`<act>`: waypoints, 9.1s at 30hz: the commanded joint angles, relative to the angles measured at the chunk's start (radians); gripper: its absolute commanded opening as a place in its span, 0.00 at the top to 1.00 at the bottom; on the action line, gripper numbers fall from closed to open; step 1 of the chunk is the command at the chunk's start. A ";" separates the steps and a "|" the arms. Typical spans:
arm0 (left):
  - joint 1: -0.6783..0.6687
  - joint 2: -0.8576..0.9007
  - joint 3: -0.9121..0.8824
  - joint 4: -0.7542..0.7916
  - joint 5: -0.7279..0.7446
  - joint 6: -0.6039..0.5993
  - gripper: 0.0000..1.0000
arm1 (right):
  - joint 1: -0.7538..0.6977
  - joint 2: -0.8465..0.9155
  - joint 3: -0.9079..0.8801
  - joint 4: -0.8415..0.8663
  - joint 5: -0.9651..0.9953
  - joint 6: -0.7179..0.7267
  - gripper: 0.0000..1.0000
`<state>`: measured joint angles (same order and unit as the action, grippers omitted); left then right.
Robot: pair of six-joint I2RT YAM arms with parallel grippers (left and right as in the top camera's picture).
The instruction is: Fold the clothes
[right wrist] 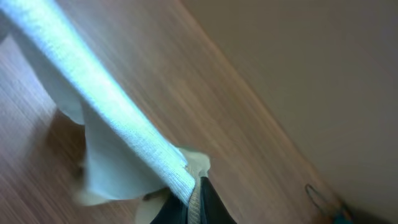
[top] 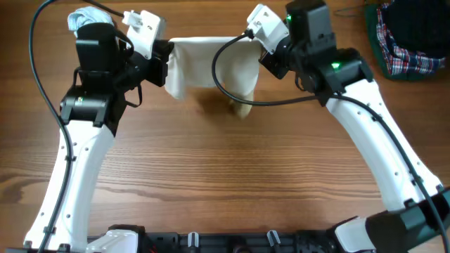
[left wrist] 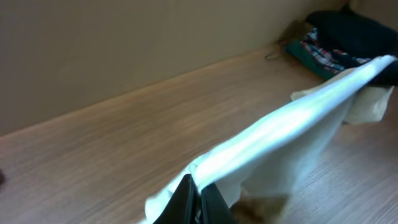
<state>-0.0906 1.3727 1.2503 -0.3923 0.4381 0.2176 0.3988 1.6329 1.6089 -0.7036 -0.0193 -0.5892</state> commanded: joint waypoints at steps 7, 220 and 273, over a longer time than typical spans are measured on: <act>0.008 0.142 0.014 0.219 -0.145 -0.013 0.96 | -0.073 0.098 0.005 0.211 0.075 -0.008 0.96; -0.121 0.391 -0.040 -0.449 -0.556 -0.383 0.12 | -0.247 0.372 -0.351 0.712 -0.042 0.589 0.00; -0.121 0.391 -0.040 -0.456 -0.550 -0.383 0.12 | -0.235 0.562 -0.336 0.958 -0.161 0.937 0.96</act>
<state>-0.2142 1.7763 1.2152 -0.8478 -0.1246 -0.1596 0.1612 2.1792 1.2411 0.2356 -0.2024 0.3630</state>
